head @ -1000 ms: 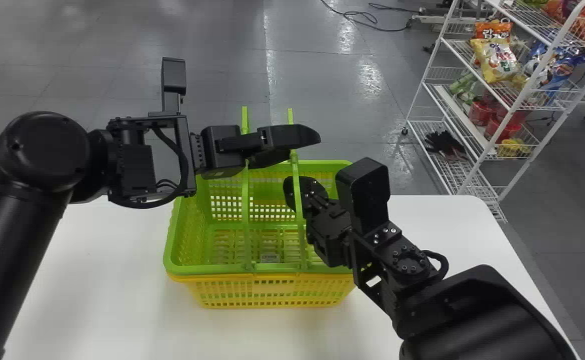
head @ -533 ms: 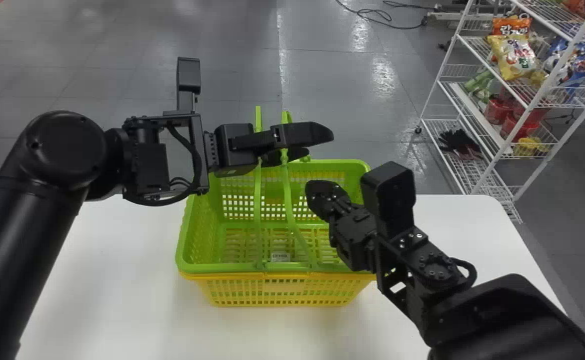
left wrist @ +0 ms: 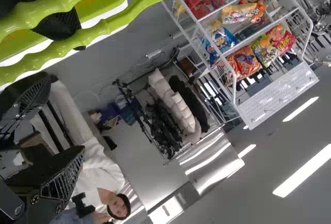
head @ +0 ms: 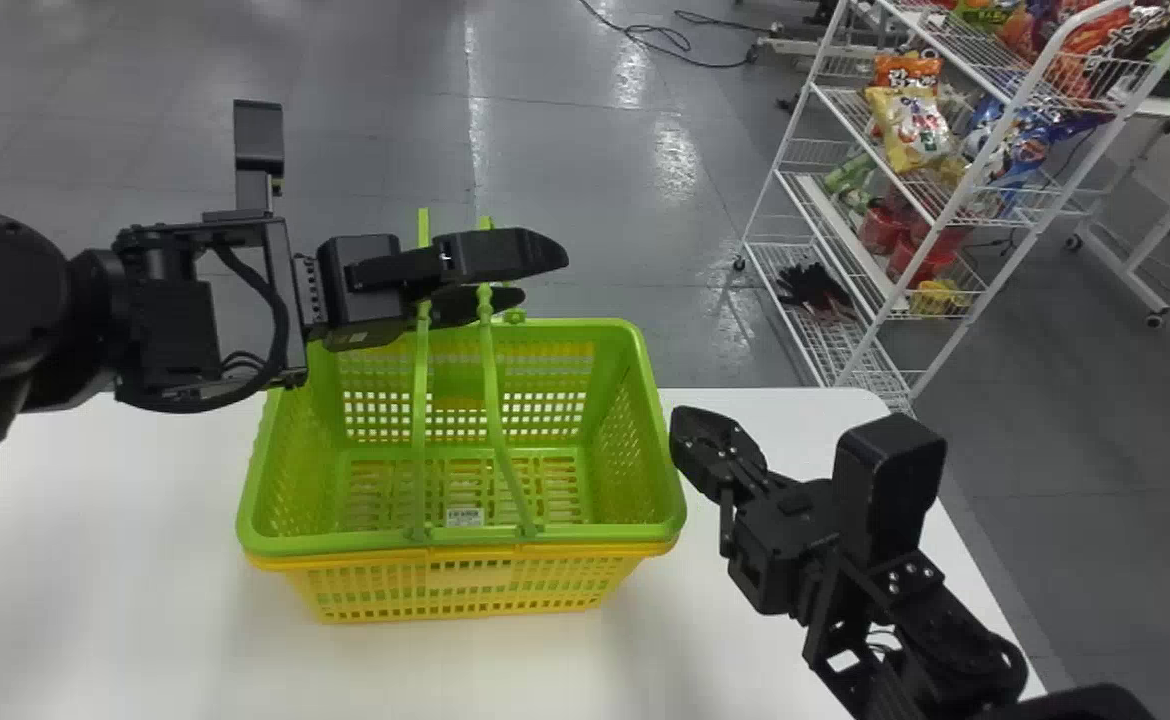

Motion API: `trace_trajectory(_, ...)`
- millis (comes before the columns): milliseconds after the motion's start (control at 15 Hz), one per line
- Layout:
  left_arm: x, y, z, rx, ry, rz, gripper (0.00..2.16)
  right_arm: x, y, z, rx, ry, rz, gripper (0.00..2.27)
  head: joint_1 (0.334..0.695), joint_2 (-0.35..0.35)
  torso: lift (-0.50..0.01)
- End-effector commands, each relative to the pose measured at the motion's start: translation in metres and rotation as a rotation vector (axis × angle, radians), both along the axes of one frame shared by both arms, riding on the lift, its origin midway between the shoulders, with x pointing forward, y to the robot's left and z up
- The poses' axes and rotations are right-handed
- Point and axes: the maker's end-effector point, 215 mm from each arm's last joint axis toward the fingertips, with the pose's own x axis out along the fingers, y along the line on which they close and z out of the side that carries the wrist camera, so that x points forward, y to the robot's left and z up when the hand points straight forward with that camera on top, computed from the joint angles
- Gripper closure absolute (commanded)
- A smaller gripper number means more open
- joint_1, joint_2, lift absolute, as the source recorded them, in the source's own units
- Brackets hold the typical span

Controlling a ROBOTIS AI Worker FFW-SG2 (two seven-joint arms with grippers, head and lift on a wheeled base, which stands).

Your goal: Grasp handle with right gripper to insert into left gripper then lift and swing left to center

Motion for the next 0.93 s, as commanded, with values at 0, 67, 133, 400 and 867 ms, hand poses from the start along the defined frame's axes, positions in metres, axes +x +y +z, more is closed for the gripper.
trace_trajectory(0, 0.001, -0.001, 0.0, -0.017, 0.012, 0.001, 0.14, -0.017, -0.015, -0.01, -0.006, -0.026, -0.007, 0.76, 0.695, -0.25, -0.093)
trace_trajectory(67, 0.001, 0.0, -0.001, -0.024, 0.02, 0.001, 0.14, -0.024, -0.015, -0.015, -0.002, -0.03, -0.007, 0.57, 0.695, -0.258, -0.093)
trace_trajectory(133, 0.001, 0.0, 0.0, -0.032, 0.024, -0.001, 0.14, -0.032, -0.014, -0.02, 0.004, -0.039, -0.006, 0.54, 0.695, -0.265, -0.093)
trace_trajectory(400, 0.003, 0.001, 0.003, -0.049, 0.034, -0.001, 0.14, -0.062, -0.013, -0.044, 0.018, -0.058, -0.003, 0.2, 0.695, -0.28, -0.093)
trace_trajectory(867, 0.003, -0.003, 0.008, -0.097, 0.078, -0.02, 0.14, -0.09, -0.022, -0.067, 0.041, -0.056, -0.025, 0.2, 0.695, -0.303, -0.093)
